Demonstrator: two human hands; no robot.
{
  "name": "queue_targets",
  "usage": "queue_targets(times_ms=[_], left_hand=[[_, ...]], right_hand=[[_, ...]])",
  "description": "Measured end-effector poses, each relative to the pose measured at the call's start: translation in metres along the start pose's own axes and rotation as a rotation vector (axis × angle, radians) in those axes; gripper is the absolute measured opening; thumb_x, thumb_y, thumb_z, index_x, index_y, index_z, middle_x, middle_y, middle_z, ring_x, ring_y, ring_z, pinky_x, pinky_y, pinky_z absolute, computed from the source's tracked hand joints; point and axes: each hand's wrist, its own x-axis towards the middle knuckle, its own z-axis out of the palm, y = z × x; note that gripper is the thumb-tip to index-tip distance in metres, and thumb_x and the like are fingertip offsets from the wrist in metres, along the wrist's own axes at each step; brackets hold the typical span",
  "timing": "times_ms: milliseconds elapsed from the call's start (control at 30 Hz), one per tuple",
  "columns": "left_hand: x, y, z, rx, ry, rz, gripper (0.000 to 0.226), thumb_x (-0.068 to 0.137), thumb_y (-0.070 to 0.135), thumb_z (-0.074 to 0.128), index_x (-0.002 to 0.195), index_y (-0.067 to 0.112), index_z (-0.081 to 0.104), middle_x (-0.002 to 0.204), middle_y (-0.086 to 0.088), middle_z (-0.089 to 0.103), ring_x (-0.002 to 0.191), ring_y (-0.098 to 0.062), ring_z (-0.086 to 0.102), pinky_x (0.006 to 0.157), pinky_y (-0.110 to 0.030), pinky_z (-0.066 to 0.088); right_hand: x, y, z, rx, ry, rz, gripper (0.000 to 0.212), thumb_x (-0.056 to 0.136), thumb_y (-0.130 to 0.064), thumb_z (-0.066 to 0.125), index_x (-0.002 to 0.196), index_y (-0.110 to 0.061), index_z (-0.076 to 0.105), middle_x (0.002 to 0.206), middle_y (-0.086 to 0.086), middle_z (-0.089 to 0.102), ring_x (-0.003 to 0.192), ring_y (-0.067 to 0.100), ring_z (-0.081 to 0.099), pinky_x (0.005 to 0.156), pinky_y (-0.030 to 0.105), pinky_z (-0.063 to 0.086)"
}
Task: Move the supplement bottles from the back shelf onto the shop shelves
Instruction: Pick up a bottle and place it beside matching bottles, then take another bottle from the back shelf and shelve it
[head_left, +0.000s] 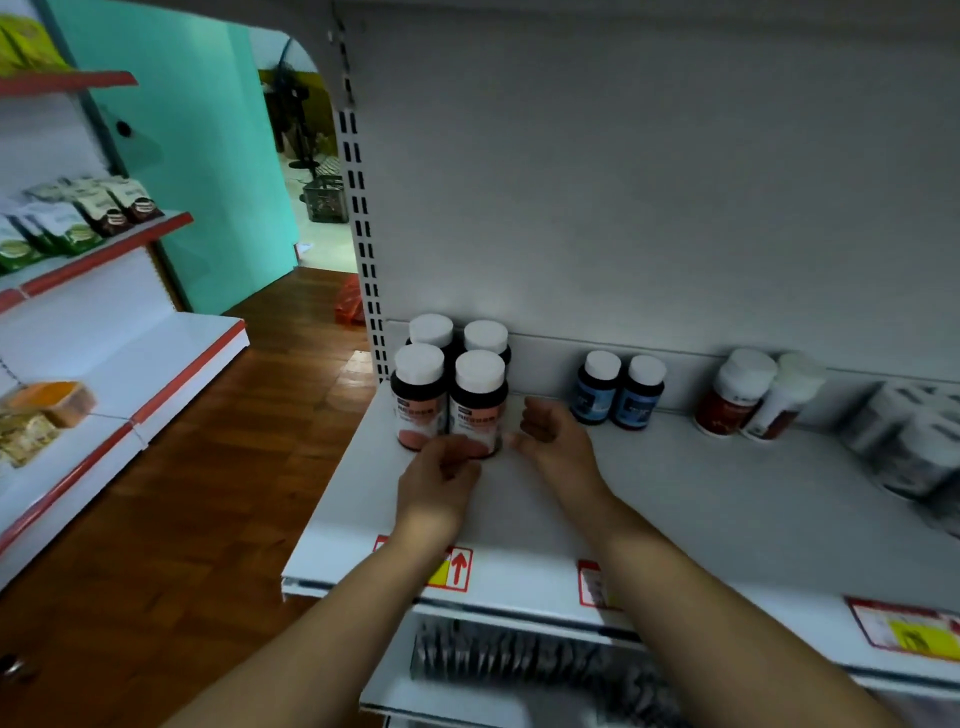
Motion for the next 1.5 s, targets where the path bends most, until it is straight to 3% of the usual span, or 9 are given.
queue_targets(times_ms=[167,267,367,500,700,833,967,1167,1500], left_hand=[[-0.014,0.019,0.026,-0.145,-0.077,0.077,0.028,0.086,0.005,0.058,0.113,0.006,0.059,0.099,-0.001,0.061,0.085,-0.01,0.057,0.065,-0.005,0.041],[-0.03,0.038,0.058,-0.205,-0.151,0.125,0.027,0.084,0.002,0.058,0.111,0.008,0.058,0.099,-0.004,0.062,0.085,-0.01,0.059,0.077,-0.01,0.045],[-0.057,0.059,0.097,-0.231,-0.235,0.166,0.026,0.083,0.003,0.06,0.108,0.01,0.06,0.098,-0.005,0.064,0.092,-0.016,0.06,0.086,-0.023,0.046],[-0.105,0.089,0.165,-0.271,-0.407,0.21,0.025,0.084,0.002,0.059,0.106,0.014,0.058,0.1,-0.007,0.064,0.094,-0.015,0.059,0.089,-0.025,0.046],[-0.22,0.146,0.307,-0.331,-0.604,0.27,0.028,0.084,-0.002,0.058,0.111,0.003,0.057,0.102,-0.011,0.062,0.095,-0.017,0.056,0.09,-0.026,0.046],[-0.299,0.183,0.396,-0.381,-0.737,0.295,0.024,0.084,-0.001,0.058,0.104,0.012,0.057,0.096,-0.005,0.062,0.09,-0.016,0.057,0.082,-0.021,0.046],[-0.351,0.214,0.468,-0.369,-0.847,0.313,0.025,0.082,-0.001,0.061,0.098,0.017,0.057,0.101,-0.01,0.064,0.092,-0.016,0.057,0.093,-0.031,0.045],[-0.376,0.262,0.586,-0.355,-0.907,0.385,0.024,0.082,0.003,0.063,0.097,0.02,0.058,0.101,-0.005,0.065,0.096,-0.016,0.059,0.098,-0.035,0.046],[-0.388,0.359,0.796,-0.291,-0.945,0.451,0.02,0.083,0.011,0.062,0.101,0.019,0.061,0.102,-0.003,0.065,0.094,-0.017,0.061,0.097,-0.038,0.048]], right_hand=[[-0.028,-0.014,-0.043,0.066,0.169,0.011,0.044,0.079,0.001,0.067,0.12,-0.002,0.053,0.112,0.006,0.056,0.103,0.017,0.054,0.086,0.023,0.05],[-0.054,-0.018,-0.08,0.079,0.27,0.012,0.037,0.079,0.004,0.065,0.115,0.0,0.056,0.108,0.011,0.06,0.095,0.017,0.057,0.069,0.01,0.05],[-0.084,-0.02,-0.126,0.078,0.393,-0.005,0.032,0.079,0.004,0.066,0.11,-0.002,0.059,0.107,0.013,0.063,0.092,0.018,0.058,0.078,0.02,0.051],[-0.139,-0.019,-0.209,0.119,0.492,-0.03,0.032,0.081,0.006,0.062,0.112,0.0,0.057,0.104,0.009,0.061,0.091,0.016,0.057,0.069,0.009,0.049],[-0.248,-0.004,-0.367,0.183,0.691,-0.066,0.031,0.081,0.011,0.058,0.112,0.007,0.056,0.092,0.008,0.06,0.081,0.013,0.055,0.078,0.024,0.046],[-0.319,-0.002,-0.472,0.213,0.782,-0.086,0.029,0.083,0.009,0.056,0.11,-0.002,0.055,0.087,0.0,0.059,0.081,0.008,0.055,0.079,0.02,0.046],[-0.363,0.002,-0.554,0.205,0.898,-0.067,0.027,0.084,0.003,0.059,0.109,-0.007,0.059,0.094,0.0,0.063,0.09,0.011,0.059,0.083,0.024,0.049],[-0.367,0.018,-0.669,0.193,0.976,-0.089,0.026,0.085,0.0,0.059,0.109,-0.011,0.059,0.097,-0.002,0.063,0.095,0.012,0.059,0.09,0.03,0.049],[-0.331,0.029,-0.889,0.126,1.063,-0.091,0.024,0.085,-0.011,0.063,0.108,-0.015,0.061,0.109,0.008,0.066,0.1,0.023,0.063,0.08,0.027,0.053]])
